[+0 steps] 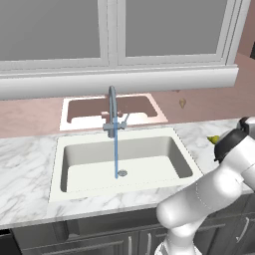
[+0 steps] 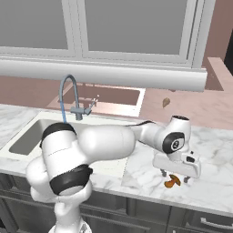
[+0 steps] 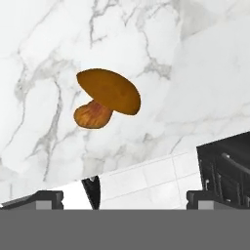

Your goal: Turn on the sink faucet. Then move the mushroom from the counter to the sink. Turn off the sink. Move the vegetable from the sink to the pot next to the stove. Finally move the pot to the rear right burner.

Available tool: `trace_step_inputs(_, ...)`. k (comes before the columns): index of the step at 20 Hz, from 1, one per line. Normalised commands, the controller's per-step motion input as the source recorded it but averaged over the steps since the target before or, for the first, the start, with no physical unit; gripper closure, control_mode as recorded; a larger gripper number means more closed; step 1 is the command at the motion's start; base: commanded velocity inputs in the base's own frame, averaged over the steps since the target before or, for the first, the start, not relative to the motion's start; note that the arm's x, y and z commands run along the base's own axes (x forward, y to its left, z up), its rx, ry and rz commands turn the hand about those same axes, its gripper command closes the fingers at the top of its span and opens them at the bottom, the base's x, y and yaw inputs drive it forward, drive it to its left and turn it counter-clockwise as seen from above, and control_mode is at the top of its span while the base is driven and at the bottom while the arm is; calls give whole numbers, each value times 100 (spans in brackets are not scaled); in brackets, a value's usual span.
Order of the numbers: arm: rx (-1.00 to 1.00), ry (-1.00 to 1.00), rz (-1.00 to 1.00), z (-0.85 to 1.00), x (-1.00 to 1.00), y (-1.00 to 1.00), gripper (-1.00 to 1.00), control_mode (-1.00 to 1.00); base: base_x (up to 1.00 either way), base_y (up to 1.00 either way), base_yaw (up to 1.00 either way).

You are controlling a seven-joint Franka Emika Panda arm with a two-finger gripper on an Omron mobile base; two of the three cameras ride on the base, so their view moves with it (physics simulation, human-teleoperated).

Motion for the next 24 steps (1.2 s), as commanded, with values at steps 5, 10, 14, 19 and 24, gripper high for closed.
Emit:
trace_step_inputs(5, 4, -3, 13, -20, 19, -9, -100, -100, 0, 0, 0)
trace_step_inputs(10, 5, -5, 12, -16, 20, -2, -100, -100, 0, 0, 0)
trace_step_inputs(14, 5, -6, 11, -13, 17, -6, -100, -100, 0, 0, 0)
trace_step_inputs(19, 3, -6, 11, -16, 14, -6, -100, -100, 0, 0, 0)
trace_step_inputs(24, 2, -5, 10, -16, 8, -9, -100, -100, 0, 0, 0)
